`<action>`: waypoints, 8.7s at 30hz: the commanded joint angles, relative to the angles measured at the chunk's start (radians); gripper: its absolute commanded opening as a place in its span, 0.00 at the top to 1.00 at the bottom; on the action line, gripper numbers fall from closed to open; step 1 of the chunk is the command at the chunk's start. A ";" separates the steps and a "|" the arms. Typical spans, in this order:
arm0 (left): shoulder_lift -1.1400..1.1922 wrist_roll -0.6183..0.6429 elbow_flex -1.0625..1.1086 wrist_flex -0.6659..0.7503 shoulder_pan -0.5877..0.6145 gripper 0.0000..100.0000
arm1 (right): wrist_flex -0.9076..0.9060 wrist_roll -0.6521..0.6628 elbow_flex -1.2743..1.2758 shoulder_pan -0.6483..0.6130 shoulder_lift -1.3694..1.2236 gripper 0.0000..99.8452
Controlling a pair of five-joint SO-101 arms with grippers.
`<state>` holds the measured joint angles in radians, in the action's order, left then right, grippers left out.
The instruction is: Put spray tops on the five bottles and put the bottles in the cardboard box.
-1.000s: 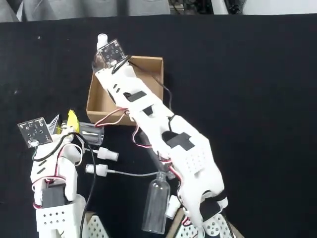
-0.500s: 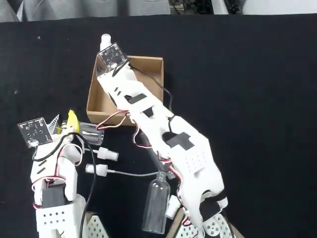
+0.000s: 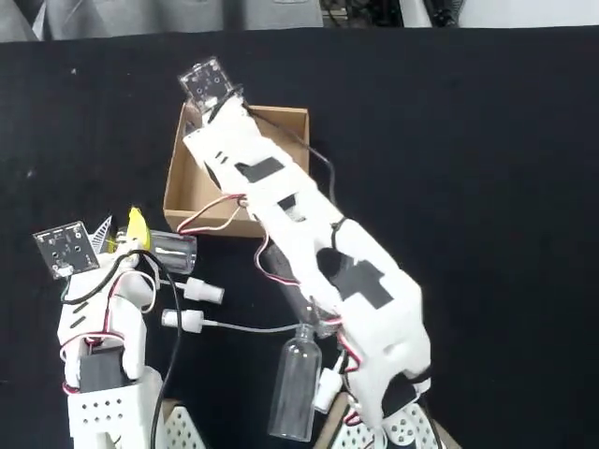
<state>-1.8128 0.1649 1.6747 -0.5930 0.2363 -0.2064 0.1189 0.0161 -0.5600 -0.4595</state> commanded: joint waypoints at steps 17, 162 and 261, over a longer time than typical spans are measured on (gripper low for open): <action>-0.006 -0.011 0.025 0.021 0.015 0.88 | -0.671 -0.002 -0.015 -0.014 0.539 0.73; -0.005 -0.011 0.025 0.021 0.045 0.88 | -1.425 -0.115 0.208 0.440 0.751 0.98; -0.005 -0.011 0.025 0.021 0.045 0.88 | -0.589 -0.990 0.788 0.790 0.751 0.81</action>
<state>-1.8113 0.1649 1.6747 -0.5930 0.2716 -0.8048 -0.8631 0.8677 0.2455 0.2417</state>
